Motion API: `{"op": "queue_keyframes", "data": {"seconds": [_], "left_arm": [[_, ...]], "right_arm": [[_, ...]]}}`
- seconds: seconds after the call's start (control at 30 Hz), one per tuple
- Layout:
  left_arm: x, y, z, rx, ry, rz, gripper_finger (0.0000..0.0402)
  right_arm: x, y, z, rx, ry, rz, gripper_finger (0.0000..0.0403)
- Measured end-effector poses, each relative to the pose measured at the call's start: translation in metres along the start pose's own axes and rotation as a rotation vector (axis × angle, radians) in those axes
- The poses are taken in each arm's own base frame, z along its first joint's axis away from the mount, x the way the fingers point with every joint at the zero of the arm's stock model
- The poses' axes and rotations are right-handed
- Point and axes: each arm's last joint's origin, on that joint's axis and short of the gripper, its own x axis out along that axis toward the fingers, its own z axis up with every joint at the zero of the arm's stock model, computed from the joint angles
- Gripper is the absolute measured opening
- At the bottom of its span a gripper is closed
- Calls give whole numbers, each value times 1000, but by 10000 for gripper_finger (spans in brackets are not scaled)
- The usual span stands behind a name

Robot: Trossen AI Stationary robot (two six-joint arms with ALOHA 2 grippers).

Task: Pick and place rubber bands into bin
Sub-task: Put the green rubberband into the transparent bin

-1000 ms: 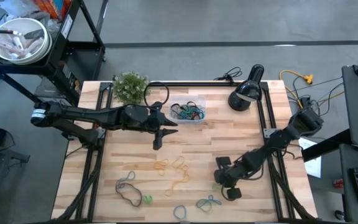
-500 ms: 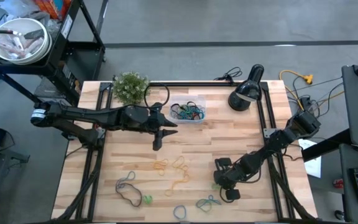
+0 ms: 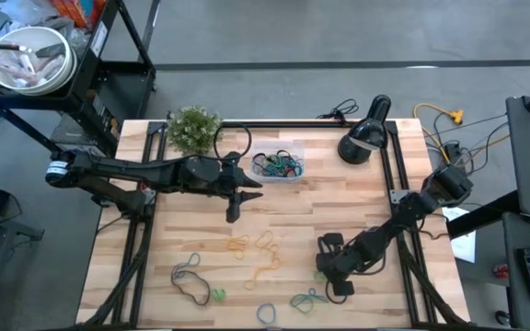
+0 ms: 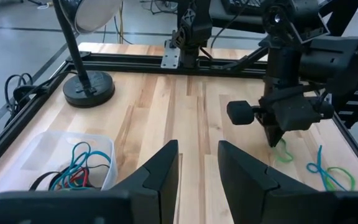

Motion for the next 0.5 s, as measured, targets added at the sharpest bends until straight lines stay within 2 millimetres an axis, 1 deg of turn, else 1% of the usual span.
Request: {"op": "queue_keyframes", "data": {"seconds": [0.17, 0.33, 0.43, 0.5], "left_arm": [[0, 0, -1, 1, 5, 0, 96], [-2, -1, -5, 8, 56, -3, 96], [-7, -3, -8, 15, 94, -8, 96], [-11, -5, -9, 19, 107, -13, 96]], "right_arm": [[-14, -3, 9, -2, -26, -142, 8], [-28, -4, 18, 4, -57, -176, 8], [-35, -5, 28, 18, -102, -216, 8], [-39, -6, 32, 25, -99, -231, 8]]}}
